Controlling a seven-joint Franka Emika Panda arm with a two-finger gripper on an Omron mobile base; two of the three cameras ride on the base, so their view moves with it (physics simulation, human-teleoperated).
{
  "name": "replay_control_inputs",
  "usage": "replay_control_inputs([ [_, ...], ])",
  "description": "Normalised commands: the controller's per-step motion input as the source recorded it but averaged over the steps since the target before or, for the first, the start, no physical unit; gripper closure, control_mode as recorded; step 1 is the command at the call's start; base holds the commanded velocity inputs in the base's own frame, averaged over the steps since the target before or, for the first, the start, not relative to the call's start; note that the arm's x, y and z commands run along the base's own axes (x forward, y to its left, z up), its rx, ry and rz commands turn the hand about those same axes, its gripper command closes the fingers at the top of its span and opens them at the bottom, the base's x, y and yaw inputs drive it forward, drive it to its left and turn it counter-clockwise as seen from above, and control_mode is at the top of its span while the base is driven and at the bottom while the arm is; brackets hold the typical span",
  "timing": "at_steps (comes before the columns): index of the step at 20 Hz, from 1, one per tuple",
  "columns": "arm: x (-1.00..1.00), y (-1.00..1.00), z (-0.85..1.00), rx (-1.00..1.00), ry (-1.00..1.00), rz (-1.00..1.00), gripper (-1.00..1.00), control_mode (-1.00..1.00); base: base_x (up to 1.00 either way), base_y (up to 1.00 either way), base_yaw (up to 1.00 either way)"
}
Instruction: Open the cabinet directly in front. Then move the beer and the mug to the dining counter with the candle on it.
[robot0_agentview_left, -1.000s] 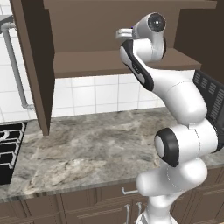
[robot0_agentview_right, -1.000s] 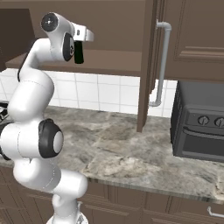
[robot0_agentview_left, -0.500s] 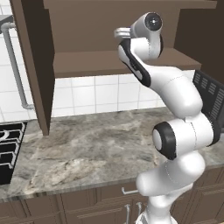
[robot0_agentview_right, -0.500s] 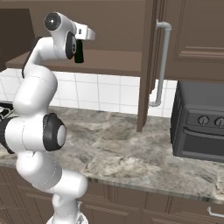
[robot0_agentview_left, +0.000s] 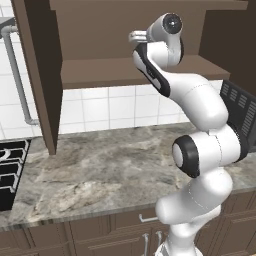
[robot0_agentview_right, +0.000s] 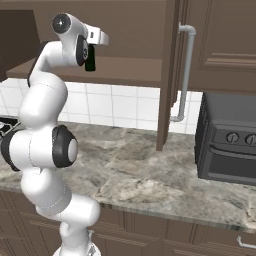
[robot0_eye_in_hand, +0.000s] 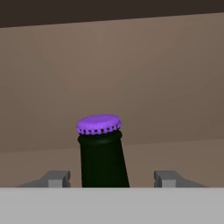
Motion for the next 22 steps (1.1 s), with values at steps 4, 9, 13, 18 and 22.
replay_control_inputs([
  [4,0.0,0.0,0.0,0.0,0.0,0.0,1.0,-1.0,0.0,0.0,0.0],
  [9,0.0,0.0,0.0,0.0,0.0,0.0,1.0,-1.0,0.0,0.0,0.0],
  [13,-0.08,0.0,0.0,0.0,-0.01,0.0,1.0,-1.0,0.0,0.0,0.0],
  [18,-0.37,0.0,0.0,0.0,-0.28,0.0,1.0,-1.0,0.0,0.0,0.0],
  [22,-0.64,0.0,0.0,0.0,-0.51,0.0,1.0,-1.0,0.0,0.0,0.0],
])
